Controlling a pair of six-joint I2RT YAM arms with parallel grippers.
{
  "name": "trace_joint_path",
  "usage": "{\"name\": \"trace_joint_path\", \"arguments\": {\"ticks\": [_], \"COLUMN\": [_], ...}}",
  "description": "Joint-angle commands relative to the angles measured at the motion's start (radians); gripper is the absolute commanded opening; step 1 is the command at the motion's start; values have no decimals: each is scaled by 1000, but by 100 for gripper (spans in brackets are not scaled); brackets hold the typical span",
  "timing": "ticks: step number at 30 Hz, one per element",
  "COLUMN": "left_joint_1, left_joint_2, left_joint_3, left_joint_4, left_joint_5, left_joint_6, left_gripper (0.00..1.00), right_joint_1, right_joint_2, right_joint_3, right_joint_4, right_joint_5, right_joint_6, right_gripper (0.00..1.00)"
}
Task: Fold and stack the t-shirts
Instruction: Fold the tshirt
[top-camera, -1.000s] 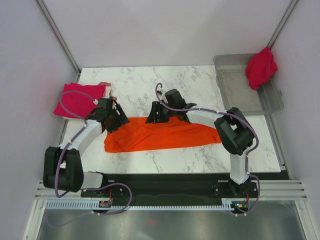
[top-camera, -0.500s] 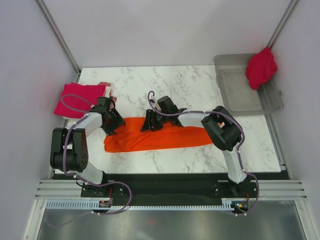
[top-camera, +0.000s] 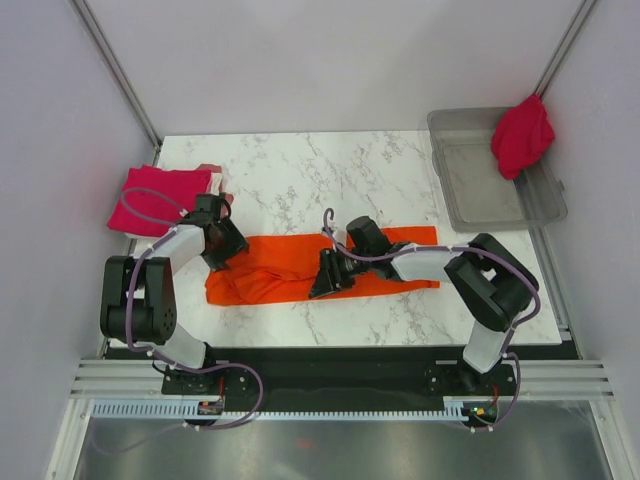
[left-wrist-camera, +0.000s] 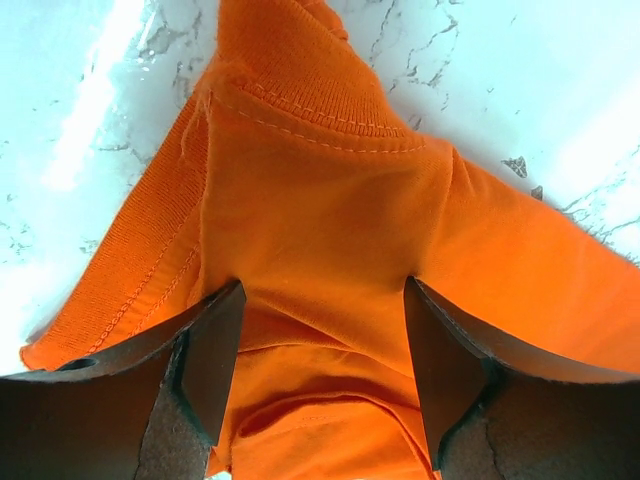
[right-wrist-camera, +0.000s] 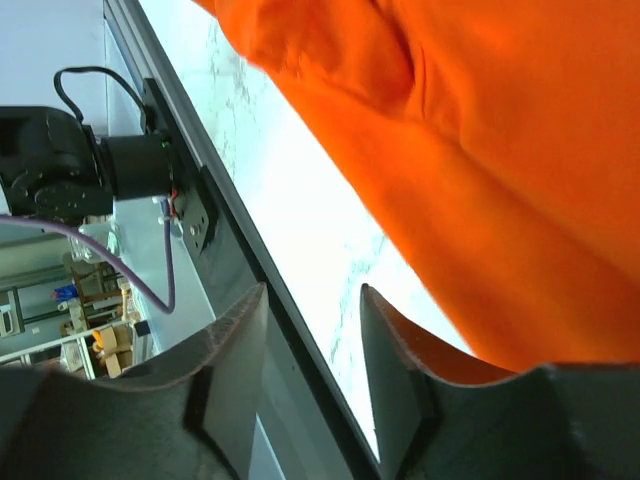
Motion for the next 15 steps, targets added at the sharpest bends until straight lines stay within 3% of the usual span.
{"name": "trace_joint_path", "arguments": {"ticks": [1, 10, 15], "left_joint_1": [9, 7, 6], "left_joint_2": [-31, -143, -187], "left_joint_3": [8, -12, -16], "left_joint_4": [-30, -34, -42], "left_joint_5": [-59, -50, -10], "left_joint_6": [-10, -7, -16], "left_gripper": [73, 74, 75], "right_joint_1": [-19, -19, -4], "right_joint_2": [-91, -26, 85], "right_joint_3": [-56, 156, 326], "right_joint_4": [19, -50, -47], "right_joint_5": [-38, 29, 40], "right_joint_6": [-52, -56, -43], "right_gripper": [51, 76, 77]}}
